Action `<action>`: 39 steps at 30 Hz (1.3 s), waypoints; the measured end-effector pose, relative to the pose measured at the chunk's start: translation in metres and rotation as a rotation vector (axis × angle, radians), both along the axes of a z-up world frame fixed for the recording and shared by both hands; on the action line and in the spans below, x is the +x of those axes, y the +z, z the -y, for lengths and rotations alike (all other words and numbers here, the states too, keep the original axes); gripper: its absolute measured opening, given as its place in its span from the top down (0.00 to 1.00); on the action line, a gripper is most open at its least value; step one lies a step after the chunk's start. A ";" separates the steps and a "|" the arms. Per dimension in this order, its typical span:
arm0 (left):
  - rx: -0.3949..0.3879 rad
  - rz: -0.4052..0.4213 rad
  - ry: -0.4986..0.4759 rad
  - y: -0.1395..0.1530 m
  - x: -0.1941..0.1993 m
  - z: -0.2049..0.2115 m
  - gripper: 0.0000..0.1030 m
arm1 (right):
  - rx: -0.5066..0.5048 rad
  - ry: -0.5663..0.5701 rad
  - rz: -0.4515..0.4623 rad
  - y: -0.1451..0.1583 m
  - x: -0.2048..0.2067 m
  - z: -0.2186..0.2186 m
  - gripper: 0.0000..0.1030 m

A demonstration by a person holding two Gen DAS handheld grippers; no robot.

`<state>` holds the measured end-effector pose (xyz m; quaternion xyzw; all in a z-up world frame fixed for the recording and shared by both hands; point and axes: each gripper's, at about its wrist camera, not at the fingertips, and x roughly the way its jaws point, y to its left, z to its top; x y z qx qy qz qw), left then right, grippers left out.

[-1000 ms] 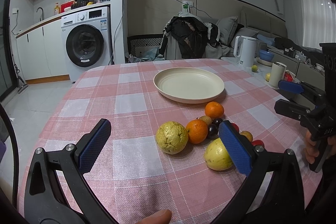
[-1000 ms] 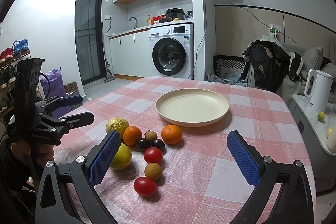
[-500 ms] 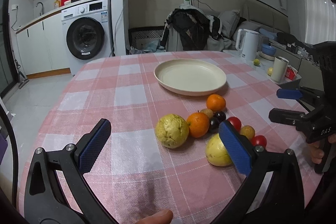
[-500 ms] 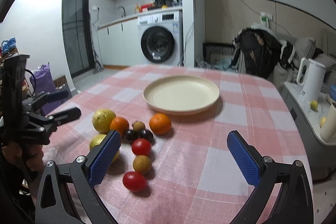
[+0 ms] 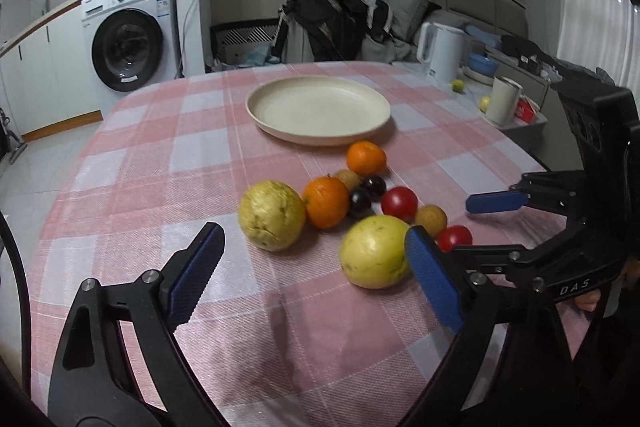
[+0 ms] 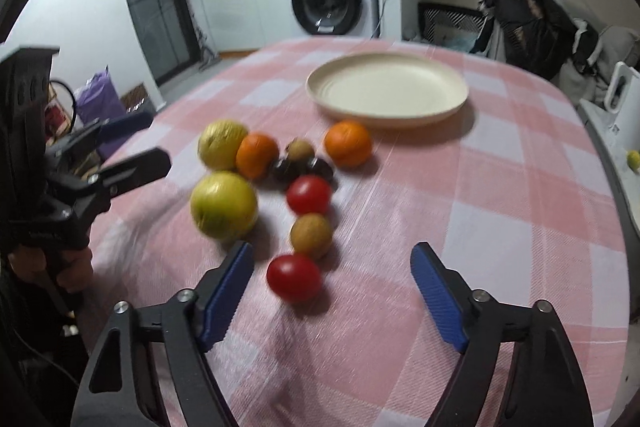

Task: Organize fruits
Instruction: 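Move the left tool to the yellow pomelo while the right tool moves to a red tomato, then close the left tool on the pomelo while the right tool grips the tomato, lift both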

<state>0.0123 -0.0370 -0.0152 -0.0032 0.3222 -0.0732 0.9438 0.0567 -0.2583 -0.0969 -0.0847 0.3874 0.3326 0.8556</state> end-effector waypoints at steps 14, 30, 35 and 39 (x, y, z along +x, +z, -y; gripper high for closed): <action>0.050 -0.090 -0.050 -0.016 0.013 0.022 0.16 | -0.043 0.058 -0.046 -0.013 -0.007 -0.011 0.50; 0.001 -0.208 -0.105 -0.032 0.034 0.034 0.39 | -0.031 0.083 -0.040 -0.010 -0.012 -0.009 0.69; -0.004 -0.214 -0.127 -0.032 0.036 0.039 0.54 | -0.007 0.074 -0.028 -0.004 -0.011 -0.004 0.69; -0.010 -0.213 -0.126 -0.031 0.035 0.039 0.54 | 0.006 0.066 -0.027 -0.003 -0.008 -0.001 0.69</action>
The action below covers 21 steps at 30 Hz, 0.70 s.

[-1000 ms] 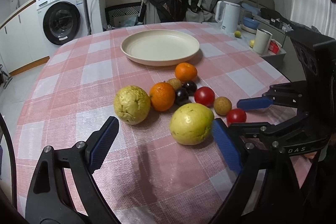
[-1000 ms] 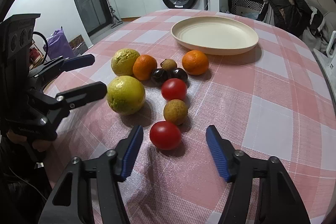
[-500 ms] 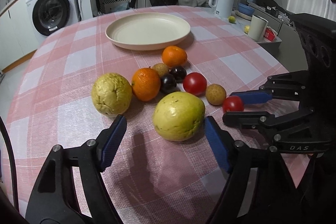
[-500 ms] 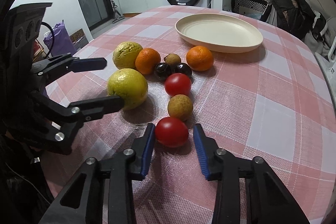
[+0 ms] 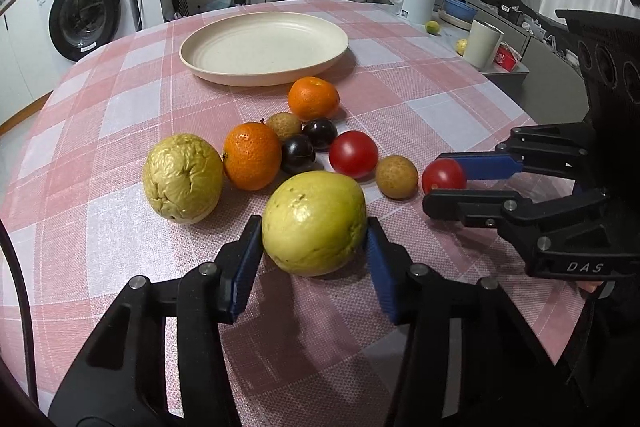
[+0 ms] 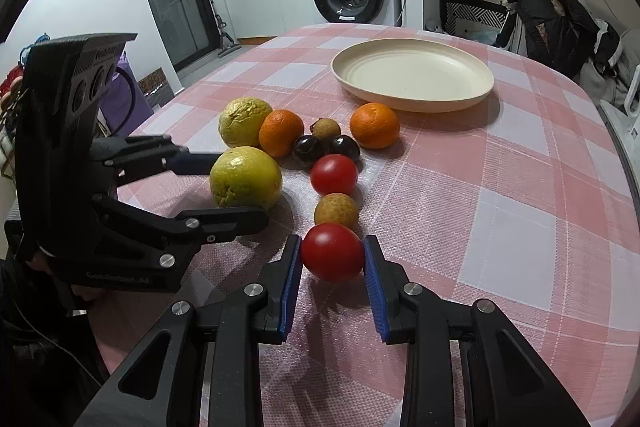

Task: Organize fruits
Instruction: 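Close the left tool on the pomelo while the right tool grips the tomato, lift both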

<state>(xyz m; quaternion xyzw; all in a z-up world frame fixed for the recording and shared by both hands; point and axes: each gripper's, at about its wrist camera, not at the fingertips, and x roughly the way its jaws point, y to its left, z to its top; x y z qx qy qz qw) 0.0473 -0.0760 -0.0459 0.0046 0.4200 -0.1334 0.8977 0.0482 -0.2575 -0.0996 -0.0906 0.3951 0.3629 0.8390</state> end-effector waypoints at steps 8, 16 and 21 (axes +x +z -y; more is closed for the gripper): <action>-0.016 0.039 0.023 0.009 -0.005 -0.006 0.55 | 0.020 -0.007 0.008 0.002 0.002 0.003 0.69; -0.019 0.111 0.071 0.030 -0.009 -0.017 0.55 | 0.063 -0.037 0.057 0.014 0.002 0.009 0.69; -0.005 0.149 0.092 0.043 -0.003 -0.023 0.55 | 0.102 -0.067 0.094 0.024 0.005 0.013 0.69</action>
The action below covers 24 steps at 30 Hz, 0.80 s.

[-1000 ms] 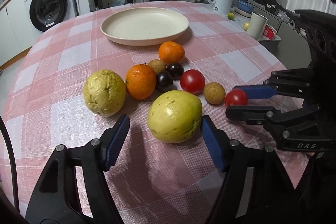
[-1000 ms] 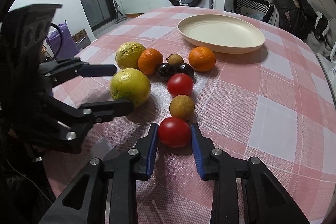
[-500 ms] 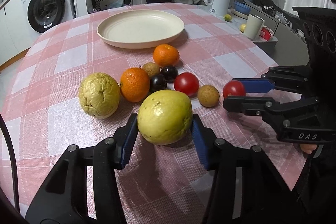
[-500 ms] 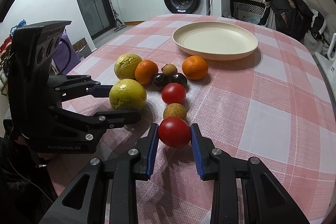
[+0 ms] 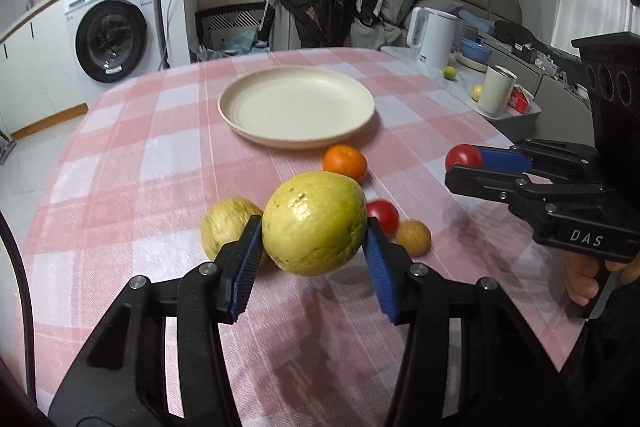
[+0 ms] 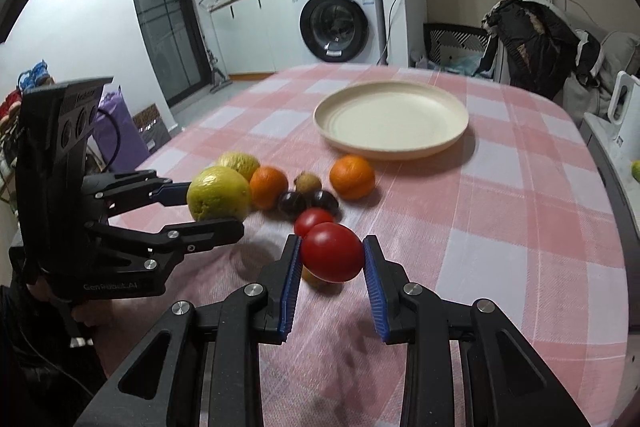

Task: Organize fruits
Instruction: 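Close the left tool on the pomelo while the right tool grips the tomato, lift both, then carry the pomelo with the left tool onto the plate while the right tool drops the tomato there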

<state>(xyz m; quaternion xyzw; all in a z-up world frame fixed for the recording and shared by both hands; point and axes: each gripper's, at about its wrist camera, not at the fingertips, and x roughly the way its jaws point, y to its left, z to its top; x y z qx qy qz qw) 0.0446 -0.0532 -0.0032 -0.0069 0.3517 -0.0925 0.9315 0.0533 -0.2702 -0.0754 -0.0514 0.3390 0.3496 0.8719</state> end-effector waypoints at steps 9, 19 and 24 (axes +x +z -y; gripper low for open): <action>0.015 0.053 0.043 0.019 0.022 -0.005 0.55 | 0.035 -0.044 0.048 0.016 0.014 0.003 0.69; 0.025 0.061 0.064 0.022 0.061 -0.006 0.54 | 0.067 -0.078 0.070 0.032 0.040 -0.002 0.69; 0.034 0.056 0.073 0.016 0.080 -0.005 0.55 | 0.079 -0.097 0.061 0.035 0.057 -0.006 0.69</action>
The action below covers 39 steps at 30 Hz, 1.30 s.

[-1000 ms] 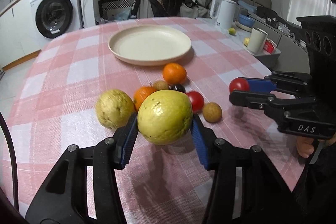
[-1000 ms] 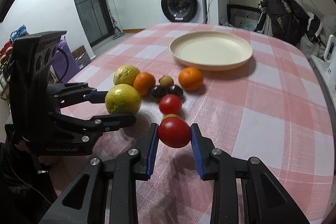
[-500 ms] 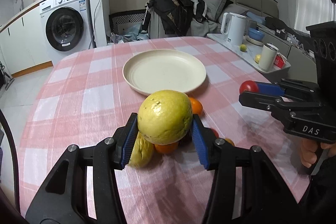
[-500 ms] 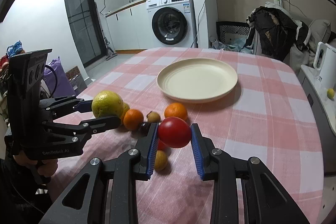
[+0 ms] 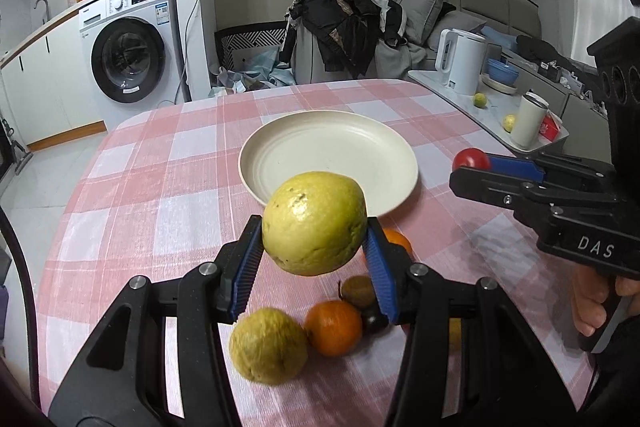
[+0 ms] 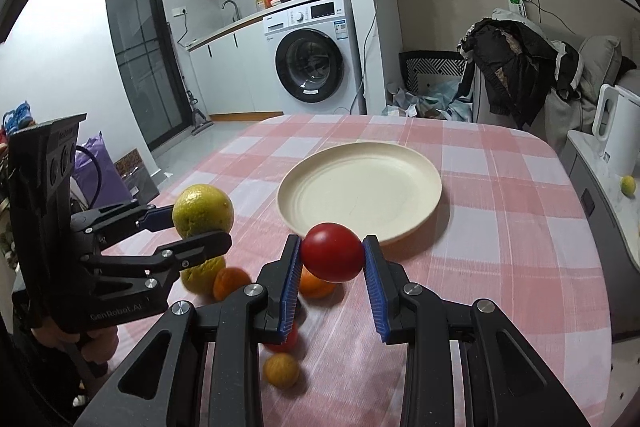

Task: Organize fruits
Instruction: 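Carry the pomelo with the left tool onto the plate while the right tool drops the tomato there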

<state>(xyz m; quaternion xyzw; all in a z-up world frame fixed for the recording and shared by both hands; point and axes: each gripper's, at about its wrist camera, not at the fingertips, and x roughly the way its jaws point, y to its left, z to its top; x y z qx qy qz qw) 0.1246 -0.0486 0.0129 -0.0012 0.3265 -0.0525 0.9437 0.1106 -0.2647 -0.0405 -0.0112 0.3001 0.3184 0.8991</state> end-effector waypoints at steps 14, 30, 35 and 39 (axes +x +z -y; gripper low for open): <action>0.000 -0.037 0.017 -0.015 0.050 -0.004 0.54 | 0.026 -0.026 -0.048 -0.006 0.041 -0.014 0.69; 0.022 -0.121 0.028 -0.042 0.087 -0.008 0.54 | 0.003 -0.035 -0.116 -0.023 0.073 -0.030 0.69; 0.019 -0.129 0.030 -0.044 0.092 -0.009 0.54 | -0.008 -0.037 -0.130 -0.028 0.079 -0.033 0.69; 0.012 -0.124 0.039 -0.042 0.092 -0.011 0.54 | -0.012 -0.038 -0.144 -0.032 0.083 -0.035 0.69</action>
